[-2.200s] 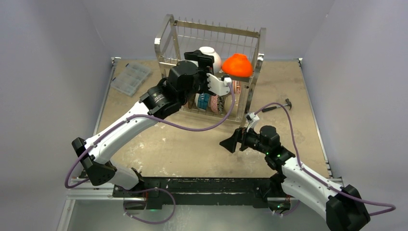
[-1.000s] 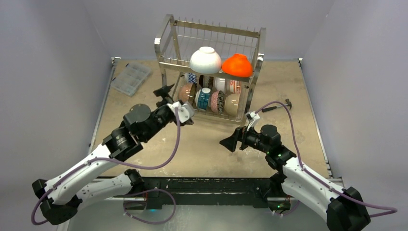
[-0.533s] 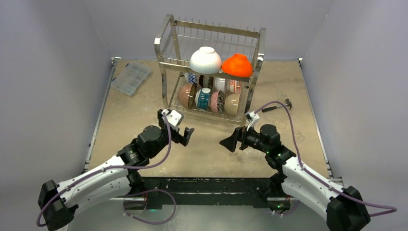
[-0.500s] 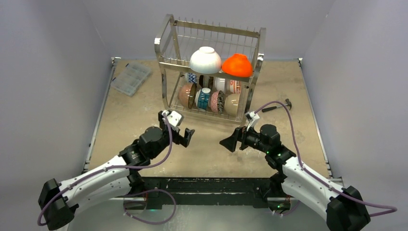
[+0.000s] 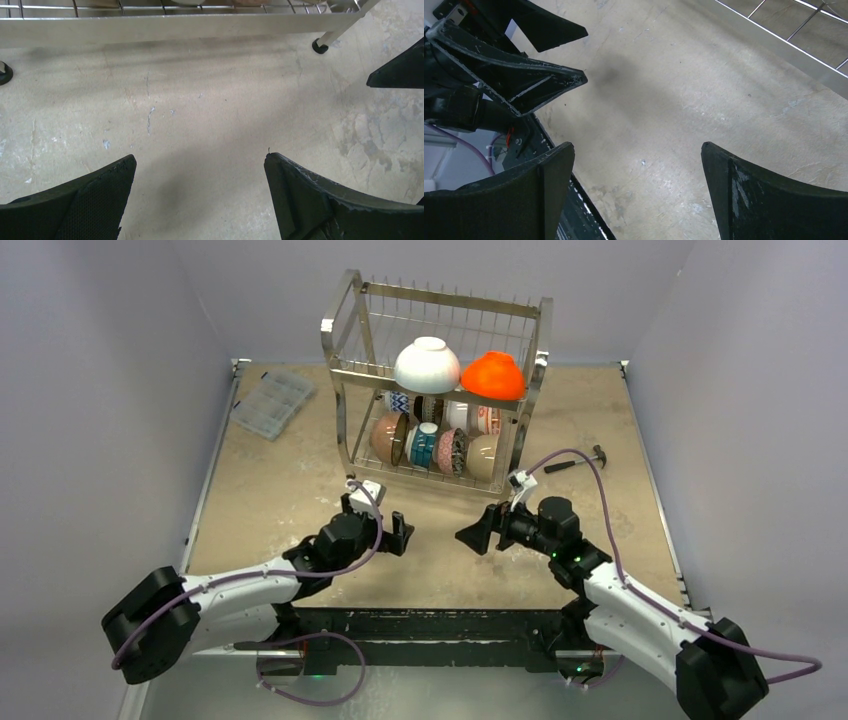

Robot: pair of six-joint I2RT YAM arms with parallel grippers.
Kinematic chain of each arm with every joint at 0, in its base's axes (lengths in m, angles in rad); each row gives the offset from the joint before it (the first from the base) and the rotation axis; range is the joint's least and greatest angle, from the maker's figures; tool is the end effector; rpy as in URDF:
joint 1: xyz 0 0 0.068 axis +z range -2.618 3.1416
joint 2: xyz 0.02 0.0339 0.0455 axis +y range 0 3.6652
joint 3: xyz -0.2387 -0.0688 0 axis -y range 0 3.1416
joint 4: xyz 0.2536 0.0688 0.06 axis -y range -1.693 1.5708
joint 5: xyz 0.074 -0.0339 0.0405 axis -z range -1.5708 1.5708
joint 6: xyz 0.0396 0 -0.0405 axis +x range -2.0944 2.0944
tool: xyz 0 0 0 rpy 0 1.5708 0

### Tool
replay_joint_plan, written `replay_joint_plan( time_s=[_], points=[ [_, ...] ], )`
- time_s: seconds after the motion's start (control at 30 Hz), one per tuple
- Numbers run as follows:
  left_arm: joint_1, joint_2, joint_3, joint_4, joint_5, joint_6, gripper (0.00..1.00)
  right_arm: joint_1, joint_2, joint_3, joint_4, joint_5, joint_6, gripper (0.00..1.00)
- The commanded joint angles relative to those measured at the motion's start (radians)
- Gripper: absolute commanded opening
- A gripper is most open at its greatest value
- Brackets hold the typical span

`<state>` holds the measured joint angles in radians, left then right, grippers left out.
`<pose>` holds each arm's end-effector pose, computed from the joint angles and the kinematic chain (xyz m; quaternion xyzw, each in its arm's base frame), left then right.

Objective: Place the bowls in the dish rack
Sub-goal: Reset both arms

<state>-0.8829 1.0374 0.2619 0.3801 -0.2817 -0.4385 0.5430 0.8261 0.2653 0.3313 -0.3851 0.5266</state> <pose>0.1514 -0.1669 0.1412 0.1057 0.8209 -0.2446 0.5051 0.1744 0.1226 0.1798 -0.1252 0.7679 0.4399 0.4484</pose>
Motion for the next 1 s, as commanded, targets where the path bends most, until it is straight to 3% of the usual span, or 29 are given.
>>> replay_joint_plan(
  time_s=[0.0,0.17,0.33,0.53,0.7,0.97],
  points=[
    [0.051,0.010,-0.007,0.135,0.022,-0.020,0.99,0.002,0.012,0.038,0.081,-0.003,-0.025,0.99],
    [0.242,-0.025,-0.016,0.122,0.181,-0.023,0.99,0.002,0.012,0.061,0.048,0.063,-0.037,0.99],
    [0.365,-0.113,0.000,0.026,0.187,0.010,0.99,0.000,-0.067,0.065,-0.034,0.233,-0.025,0.99],
    [0.487,-0.153,0.008,0.027,0.138,-0.025,0.99,-0.015,-0.167,0.072,-0.137,0.452,0.001,0.99],
    [0.518,-0.187,0.042,-0.006,0.067,0.009,0.99,-0.030,-0.203,0.103,-0.188,0.563,-0.030,0.99],
    [0.517,-0.252,0.068,-0.052,-0.078,0.072,0.99,-0.120,-0.194,0.142,-0.200,0.602,-0.046,0.99]
  ],
)
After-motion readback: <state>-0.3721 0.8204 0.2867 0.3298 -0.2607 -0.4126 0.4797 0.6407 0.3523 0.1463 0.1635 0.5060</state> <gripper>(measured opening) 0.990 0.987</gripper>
